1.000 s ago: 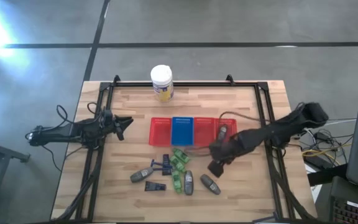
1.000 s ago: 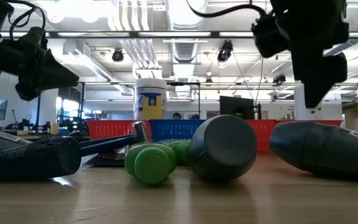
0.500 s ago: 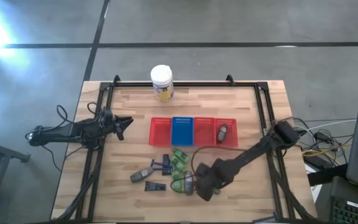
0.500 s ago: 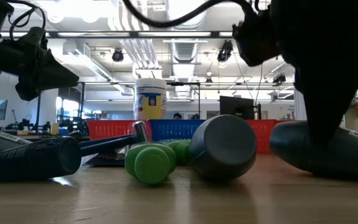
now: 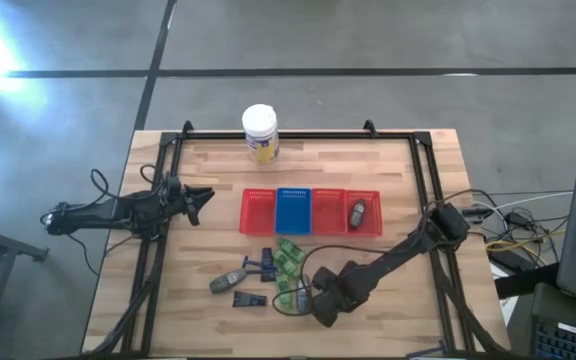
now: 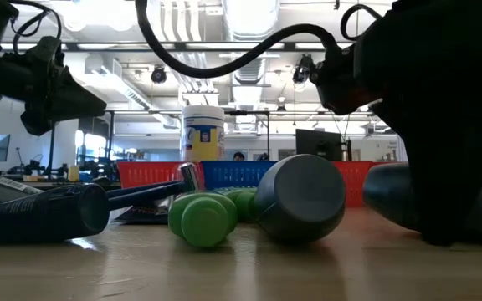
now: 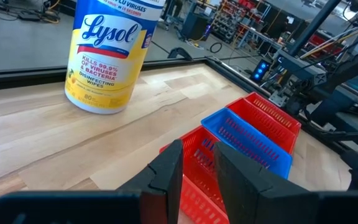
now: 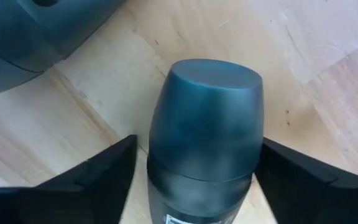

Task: Pick & Place Travel size toiletries
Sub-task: Put the deodorant into the right red bin

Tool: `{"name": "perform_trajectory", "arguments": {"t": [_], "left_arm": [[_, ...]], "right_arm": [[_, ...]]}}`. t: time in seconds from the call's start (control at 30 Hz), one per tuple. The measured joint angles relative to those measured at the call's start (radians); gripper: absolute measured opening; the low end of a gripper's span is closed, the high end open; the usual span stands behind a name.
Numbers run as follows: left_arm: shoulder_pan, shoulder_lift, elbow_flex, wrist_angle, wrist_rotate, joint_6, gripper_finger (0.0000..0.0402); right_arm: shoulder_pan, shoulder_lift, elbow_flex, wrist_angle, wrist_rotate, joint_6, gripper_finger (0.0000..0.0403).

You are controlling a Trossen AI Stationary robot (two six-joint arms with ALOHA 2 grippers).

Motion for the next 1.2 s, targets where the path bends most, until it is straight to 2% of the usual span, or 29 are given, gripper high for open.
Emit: {"name": "perform_trajectory", "arguments": {"t": [0.17, 0.3, 0.4, 0.57, 0.73, 0.83, 0.97, 1.1, 1.2], "left_arm": [[0.0, 0.0, 0.0, 0.0, 0.0, 0.0, 0.0097], [0.0, 0.0, 0.0, 0.0, 0.0, 0.0, 0.0097], [0.0, 0.0, 0.0, 0.001, 0.0, 0.0, 0.0097], [0.0, 0.0, 0.0, 0.001, 0.0, 0.0, 0.0097], [0.0, 0.0, 0.0, 0.001, 0.0, 0.0, 0.0097], [0.0, 0.0, 0.0, 0.001, 0.0, 0.0, 0.0097], [0.0, 0.0, 0.0, 0.001, 0.0, 0.0, 0.0097], [0.0, 0.0, 0.0, 0.001, 0.0, 0.0, 0.0097], [0.0, 0.0, 0.0, 0.002, 0.0, 0.0, 0.0097]], "right_arm": [[-0.009, -0.03, -0.009, -0.032, 0.014, -0.006, 0.0199], [-0.021, -0.092, -0.039, -0.102, 0.031, -0.006, 0.0199], [-0.027, -0.191, -0.065, -0.208, 0.07, 0.053, 0.0199], [-0.085, -0.441, -0.159, -0.348, 0.141, 0.275, 0.0199], [-0.247, -0.715, -0.345, -0.323, 0.216, 0.468, 0.02], [-0.373, -0.823, -0.463, -0.259, 0.236, 0.426, 0.0206], [-0.515, -0.884, -0.597, -0.105, 0.239, 0.319, 0.0208], [-0.599, -0.875, -0.666, 0.051, 0.196, 0.226, 0.0209], [-0.626, -0.838, -0.68, 0.034, 0.155, 0.176, 0.0213]]}}
